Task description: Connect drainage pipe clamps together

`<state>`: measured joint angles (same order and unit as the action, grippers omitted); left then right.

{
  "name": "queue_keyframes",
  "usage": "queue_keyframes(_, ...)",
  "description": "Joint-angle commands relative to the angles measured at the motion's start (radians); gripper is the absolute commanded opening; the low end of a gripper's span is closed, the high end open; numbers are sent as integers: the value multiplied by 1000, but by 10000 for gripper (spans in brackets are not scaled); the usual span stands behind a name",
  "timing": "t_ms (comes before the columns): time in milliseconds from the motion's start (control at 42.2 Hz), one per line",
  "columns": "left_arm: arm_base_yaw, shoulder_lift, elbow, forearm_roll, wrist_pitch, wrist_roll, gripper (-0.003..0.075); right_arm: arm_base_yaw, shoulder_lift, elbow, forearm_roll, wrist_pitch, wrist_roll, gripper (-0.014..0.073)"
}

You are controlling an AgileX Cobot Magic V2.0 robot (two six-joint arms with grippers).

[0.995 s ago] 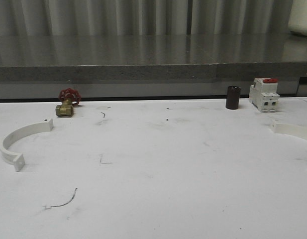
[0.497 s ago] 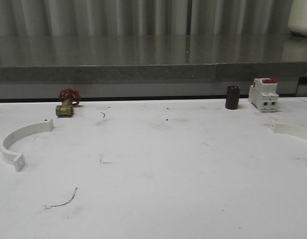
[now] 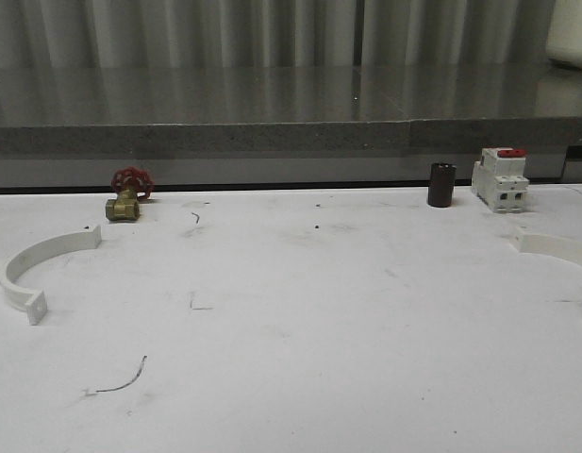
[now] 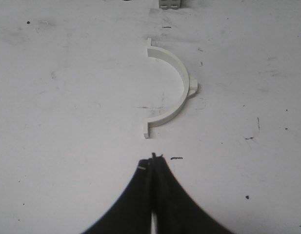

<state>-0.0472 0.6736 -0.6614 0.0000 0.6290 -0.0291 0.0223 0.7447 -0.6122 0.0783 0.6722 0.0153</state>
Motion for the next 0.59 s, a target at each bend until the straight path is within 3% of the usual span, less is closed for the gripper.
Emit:
queue_keyframes(0,-3,41,-28,0,-66,-3,-18,-4,7,-32,-11,-56,-7,-48)
queue_keyframes(142,-3,92,-28,0,-66,-3,37,-4,7,-32,-11,-63,-7,125)
queue_keyframes(308,-3,117,-28,0,-66,-3,249,-4,7,-32,-11,-62,-7,380)
queue_keyframes(426,-3,117,-28,0,-68,-3,383,-4,7,-32,-11,-61,-7,427)
queue_keyframes(568,-3,117,-28,0,-71,-3,420,-4,7,-32,-11,-61,-7,427)
